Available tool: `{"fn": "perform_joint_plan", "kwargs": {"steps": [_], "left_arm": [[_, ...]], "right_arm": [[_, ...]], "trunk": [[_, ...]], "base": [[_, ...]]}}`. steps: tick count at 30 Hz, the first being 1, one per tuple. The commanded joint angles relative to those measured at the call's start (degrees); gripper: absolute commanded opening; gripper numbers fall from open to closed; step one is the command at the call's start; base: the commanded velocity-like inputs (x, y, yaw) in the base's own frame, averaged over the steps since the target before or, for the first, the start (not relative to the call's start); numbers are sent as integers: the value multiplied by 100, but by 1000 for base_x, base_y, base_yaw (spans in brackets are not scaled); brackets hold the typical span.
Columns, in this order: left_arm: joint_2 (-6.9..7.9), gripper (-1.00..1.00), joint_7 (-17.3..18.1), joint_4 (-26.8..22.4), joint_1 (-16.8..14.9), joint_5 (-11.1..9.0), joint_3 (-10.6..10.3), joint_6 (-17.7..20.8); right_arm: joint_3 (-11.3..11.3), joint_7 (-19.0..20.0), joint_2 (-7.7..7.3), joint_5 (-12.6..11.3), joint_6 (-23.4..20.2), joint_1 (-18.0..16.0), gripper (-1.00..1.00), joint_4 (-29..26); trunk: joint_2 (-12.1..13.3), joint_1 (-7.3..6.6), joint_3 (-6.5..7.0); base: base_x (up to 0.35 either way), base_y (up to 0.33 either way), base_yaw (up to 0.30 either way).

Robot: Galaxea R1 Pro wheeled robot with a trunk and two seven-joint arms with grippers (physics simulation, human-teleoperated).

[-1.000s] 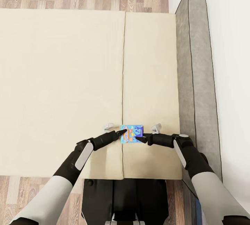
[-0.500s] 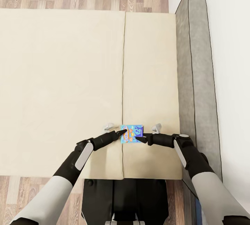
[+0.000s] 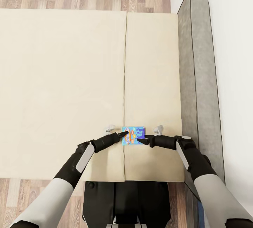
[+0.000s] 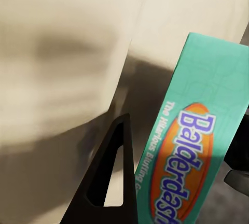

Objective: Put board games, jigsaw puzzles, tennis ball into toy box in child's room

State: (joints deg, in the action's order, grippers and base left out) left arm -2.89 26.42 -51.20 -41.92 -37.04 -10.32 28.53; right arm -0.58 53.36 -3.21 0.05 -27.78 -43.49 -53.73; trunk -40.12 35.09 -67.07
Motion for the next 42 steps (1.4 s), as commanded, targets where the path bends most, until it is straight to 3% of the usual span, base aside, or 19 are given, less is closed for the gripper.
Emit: {"fn": "perform_joint_plan", "kwargs": {"steps": [1,8,9,27,42], "left_arm": [[-1,100,-57,75,0,83,4,-16],[-1,100,-57,75,0,86,3,-16],[-1,-100,-58,75,0,87,3,-16],[-9,-100,-38,75,0,259,4,-15],[-8,-100,-30,75,0,283,12,-14]], "right_arm": [[-5,7,-4,5,-20,-1,100,-6],[-4,7,-4,5,-18,-1,100,-6],[-6,7,-4,5,-18,-1,100,-6],[-16,8,-4,4,-18,-1,100,-6],[-21,8,-4,6,-17,-4,100,-6]], "trunk": [[-4,14,-3],[-4,14,-3],[-4,14,-3],[-4,14,-3],[-4,14,-3]], "base": [[0,0,0],[0,0,0],[0,0,0],[0,0,0],[0,0,0]]}}
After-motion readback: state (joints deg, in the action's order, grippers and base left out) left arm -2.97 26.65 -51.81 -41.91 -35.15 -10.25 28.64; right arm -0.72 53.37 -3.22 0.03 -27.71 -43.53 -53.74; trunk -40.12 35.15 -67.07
